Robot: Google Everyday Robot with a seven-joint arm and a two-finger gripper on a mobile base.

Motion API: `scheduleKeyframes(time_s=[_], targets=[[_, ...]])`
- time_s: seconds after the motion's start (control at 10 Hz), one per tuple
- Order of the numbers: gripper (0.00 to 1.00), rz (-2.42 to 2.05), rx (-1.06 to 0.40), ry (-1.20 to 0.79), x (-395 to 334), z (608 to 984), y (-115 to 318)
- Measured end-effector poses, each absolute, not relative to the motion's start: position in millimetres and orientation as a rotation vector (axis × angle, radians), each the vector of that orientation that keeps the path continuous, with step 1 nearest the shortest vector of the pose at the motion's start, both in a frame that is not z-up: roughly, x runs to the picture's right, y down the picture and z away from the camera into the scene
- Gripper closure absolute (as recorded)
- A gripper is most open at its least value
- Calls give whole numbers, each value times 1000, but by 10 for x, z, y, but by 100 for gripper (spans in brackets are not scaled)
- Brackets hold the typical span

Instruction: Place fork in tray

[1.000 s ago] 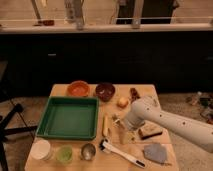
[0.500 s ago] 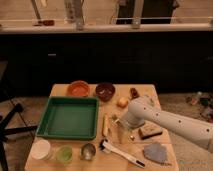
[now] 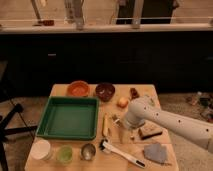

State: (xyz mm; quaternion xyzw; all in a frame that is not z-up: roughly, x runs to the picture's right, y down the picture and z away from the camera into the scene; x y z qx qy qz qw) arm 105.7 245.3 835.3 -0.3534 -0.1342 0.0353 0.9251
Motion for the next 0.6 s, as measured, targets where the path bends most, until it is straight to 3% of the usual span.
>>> scheduleKeyframes(time_s=[0.6], targets=[[21, 76, -743, -271, 1072, 8393, 2481]])
